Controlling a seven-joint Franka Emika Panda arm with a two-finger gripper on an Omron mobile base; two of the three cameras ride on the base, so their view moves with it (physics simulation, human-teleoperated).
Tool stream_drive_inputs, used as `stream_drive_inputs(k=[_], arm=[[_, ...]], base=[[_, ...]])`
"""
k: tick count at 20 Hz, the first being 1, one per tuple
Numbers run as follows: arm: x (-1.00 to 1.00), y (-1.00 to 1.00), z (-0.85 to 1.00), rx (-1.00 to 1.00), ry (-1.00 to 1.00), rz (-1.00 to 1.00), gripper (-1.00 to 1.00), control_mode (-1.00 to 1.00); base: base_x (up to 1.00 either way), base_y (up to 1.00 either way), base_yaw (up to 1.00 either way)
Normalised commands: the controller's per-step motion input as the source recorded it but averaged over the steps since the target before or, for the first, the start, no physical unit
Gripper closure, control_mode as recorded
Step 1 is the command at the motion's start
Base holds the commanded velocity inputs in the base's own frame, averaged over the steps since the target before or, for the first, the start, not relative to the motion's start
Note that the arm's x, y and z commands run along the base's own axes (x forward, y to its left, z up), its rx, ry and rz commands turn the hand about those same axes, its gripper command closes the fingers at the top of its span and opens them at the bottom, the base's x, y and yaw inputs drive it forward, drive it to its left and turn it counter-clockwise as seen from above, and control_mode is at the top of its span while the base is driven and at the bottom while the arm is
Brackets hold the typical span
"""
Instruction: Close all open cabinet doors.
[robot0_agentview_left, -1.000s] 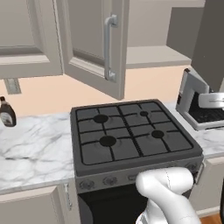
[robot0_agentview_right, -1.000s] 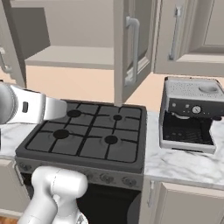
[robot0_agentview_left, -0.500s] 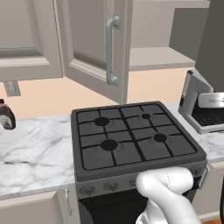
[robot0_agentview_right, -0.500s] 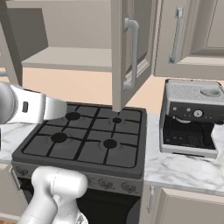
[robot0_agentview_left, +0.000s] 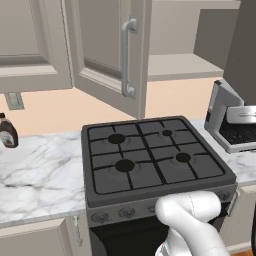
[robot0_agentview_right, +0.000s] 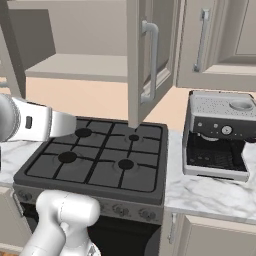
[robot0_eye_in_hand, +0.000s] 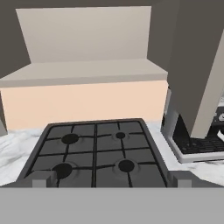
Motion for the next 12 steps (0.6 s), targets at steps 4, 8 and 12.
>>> stream_drive_inputs(k=[4,8,12], arm=[[0.00,0.00,0.00,0.00,0.00,0.00,-1.00,1.00],[-0.12,-0.04,0.00,0.00,0.00,0.00,-1.00,-1.00],[-0.52,-0.37,0.00,0.00,-0.01,0.02,-1.00,-1.00]], base=[[0.04,0.00,0.00],[0.00,0.00,0.00],[0.00,0.00,0.00]])
